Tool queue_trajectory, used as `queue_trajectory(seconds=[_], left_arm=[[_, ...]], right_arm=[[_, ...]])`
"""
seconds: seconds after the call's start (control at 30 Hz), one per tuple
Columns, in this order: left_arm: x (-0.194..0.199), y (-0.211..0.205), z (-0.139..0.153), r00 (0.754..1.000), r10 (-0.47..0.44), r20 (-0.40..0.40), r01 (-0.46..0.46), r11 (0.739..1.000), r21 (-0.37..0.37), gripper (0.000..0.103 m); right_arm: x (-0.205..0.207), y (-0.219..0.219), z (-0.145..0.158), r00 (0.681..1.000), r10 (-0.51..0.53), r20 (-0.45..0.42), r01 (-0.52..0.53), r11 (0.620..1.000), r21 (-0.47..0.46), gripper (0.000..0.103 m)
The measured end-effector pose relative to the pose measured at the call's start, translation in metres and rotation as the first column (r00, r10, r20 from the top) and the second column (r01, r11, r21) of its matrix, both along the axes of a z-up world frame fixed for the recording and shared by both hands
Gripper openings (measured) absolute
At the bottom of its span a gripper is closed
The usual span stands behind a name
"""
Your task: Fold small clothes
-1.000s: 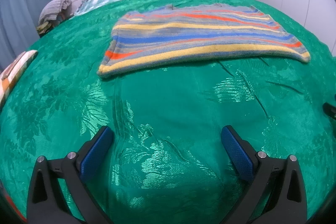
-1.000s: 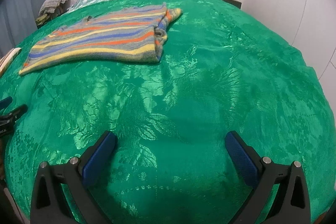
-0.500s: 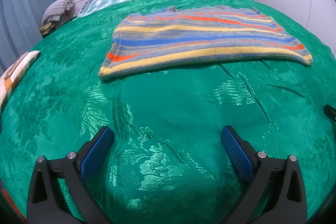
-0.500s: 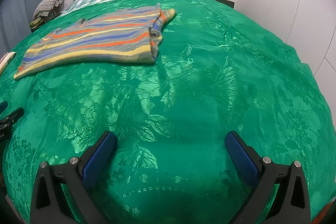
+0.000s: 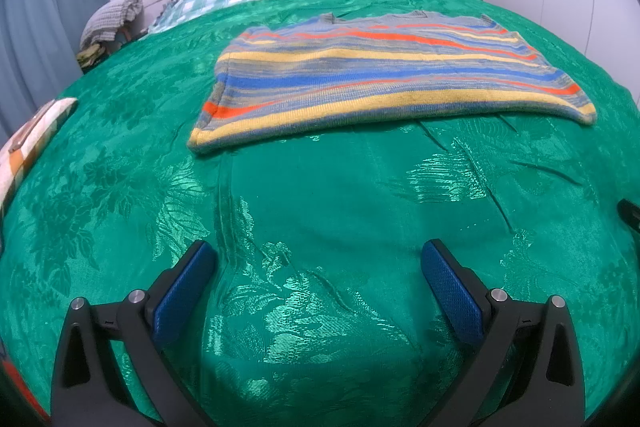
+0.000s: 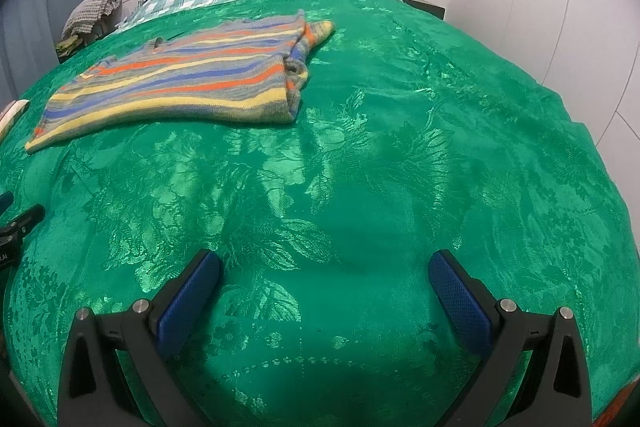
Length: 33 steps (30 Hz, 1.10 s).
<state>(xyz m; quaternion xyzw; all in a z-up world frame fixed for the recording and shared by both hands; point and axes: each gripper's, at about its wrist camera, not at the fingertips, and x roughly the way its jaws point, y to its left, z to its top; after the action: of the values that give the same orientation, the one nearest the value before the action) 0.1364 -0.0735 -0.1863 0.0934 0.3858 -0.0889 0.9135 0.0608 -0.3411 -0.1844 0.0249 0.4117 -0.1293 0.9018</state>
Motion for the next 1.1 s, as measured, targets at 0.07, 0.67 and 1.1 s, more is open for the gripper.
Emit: queue_trajectory(seconds=[0.07, 0.67, 1.1], left_arm=[[0.0, 0.0, 0.0, 1.0, 0.0, 0.0, 0.0, 1.0, -0.002, 0.102], [-0.021, -0.024, 0.048, 0.985, -0.174, -0.012, 0.173, 0.982, -0.075, 0.101], [0.034, -0.25, 0.023, 0.799, -0.6, -0.037, 0.597, 0.787, 0.155, 0.075]], right_arm=[[-0.001, 0.0, 0.0, 1.0, 0.0, 0.001, 0.0, 1.0, 0.0, 0.103], [0.024, -0.018, 0.027, 0.989, 0.11, -0.099, -0.094, 0.984, 0.154, 0.102], [0.262, -0.128, 0.051, 0.917, 0.362, -0.166, -0.224, 0.814, 0.536, 0.072]])
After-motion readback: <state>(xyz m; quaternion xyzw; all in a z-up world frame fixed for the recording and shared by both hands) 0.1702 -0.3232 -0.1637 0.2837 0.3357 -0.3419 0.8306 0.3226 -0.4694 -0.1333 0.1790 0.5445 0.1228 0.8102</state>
